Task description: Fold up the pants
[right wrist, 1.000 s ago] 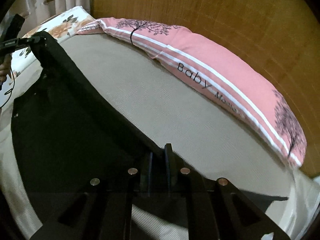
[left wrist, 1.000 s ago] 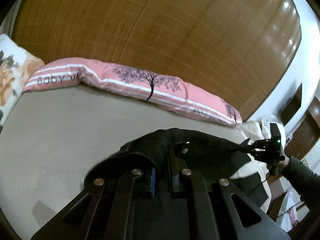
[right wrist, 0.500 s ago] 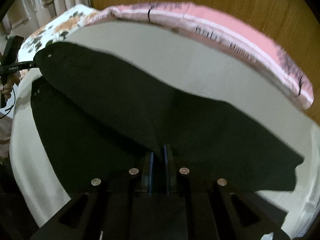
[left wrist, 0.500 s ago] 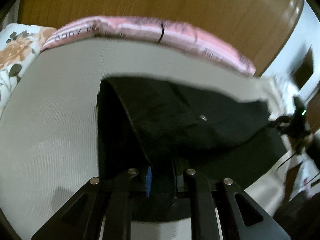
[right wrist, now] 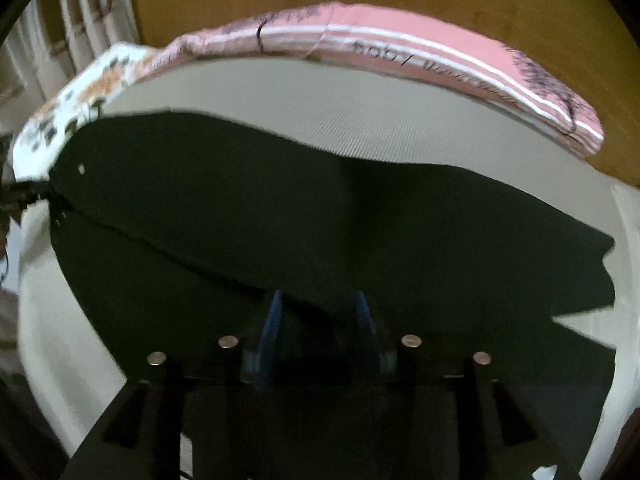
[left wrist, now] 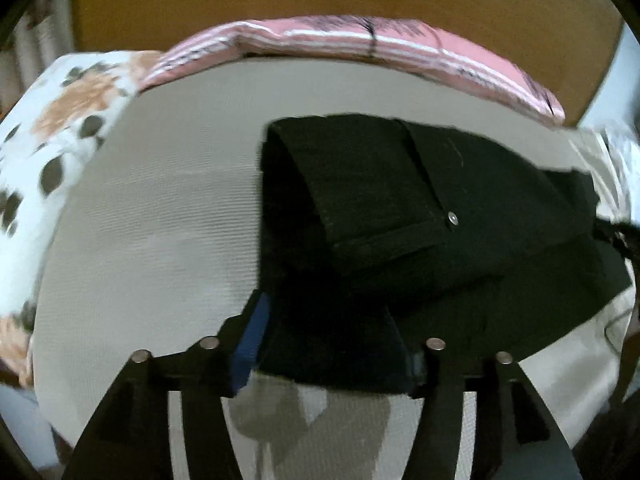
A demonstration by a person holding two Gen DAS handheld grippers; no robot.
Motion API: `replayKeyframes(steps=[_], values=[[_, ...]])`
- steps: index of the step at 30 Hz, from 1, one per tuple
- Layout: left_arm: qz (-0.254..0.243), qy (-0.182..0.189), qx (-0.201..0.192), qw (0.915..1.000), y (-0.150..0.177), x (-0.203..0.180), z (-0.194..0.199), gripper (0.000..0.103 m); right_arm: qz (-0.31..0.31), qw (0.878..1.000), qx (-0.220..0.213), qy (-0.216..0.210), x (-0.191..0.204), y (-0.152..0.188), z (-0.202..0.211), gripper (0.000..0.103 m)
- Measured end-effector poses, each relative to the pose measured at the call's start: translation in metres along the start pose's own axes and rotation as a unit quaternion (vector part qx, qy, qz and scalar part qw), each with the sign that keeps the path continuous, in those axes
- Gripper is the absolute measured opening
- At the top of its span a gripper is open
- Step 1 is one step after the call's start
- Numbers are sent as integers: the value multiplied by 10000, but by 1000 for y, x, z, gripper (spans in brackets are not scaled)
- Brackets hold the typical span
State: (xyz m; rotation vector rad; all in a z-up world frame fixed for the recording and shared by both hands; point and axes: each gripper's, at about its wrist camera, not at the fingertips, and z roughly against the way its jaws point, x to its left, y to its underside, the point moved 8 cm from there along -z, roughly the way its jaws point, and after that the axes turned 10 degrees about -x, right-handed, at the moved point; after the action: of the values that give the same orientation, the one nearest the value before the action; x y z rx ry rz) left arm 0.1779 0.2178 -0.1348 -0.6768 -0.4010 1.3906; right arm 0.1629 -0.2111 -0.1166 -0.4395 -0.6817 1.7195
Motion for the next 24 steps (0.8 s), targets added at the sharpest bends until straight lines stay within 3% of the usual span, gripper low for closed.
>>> replayKeyframes(steps=[4, 10, 14, 20, 24], values=[[1095, 253, -228, 9934, 2, 10, 20, 59, -928, 9951, -213, -258, -8, 6, 22, 42], [2393, 1259, -194, 9626, 17, -18, 23, 59, -2258, 9721, -321, -555, -15, 33, 31, 43], [2827, 1489, -60, 9475, 26, -36, 7, 58, -2920, 9530, -390, -702, -21, 38, 21, 43], [3228, 1611, -122, 9326, 24, -44, -12, 58, -3792, 9224, -559, -470, -46, 43, 1, 43], [3585, 1687, -215, 9179, 19, -38, -22, 58, -4255, 9013, -683, -436, -62, 44, -10, 40]])
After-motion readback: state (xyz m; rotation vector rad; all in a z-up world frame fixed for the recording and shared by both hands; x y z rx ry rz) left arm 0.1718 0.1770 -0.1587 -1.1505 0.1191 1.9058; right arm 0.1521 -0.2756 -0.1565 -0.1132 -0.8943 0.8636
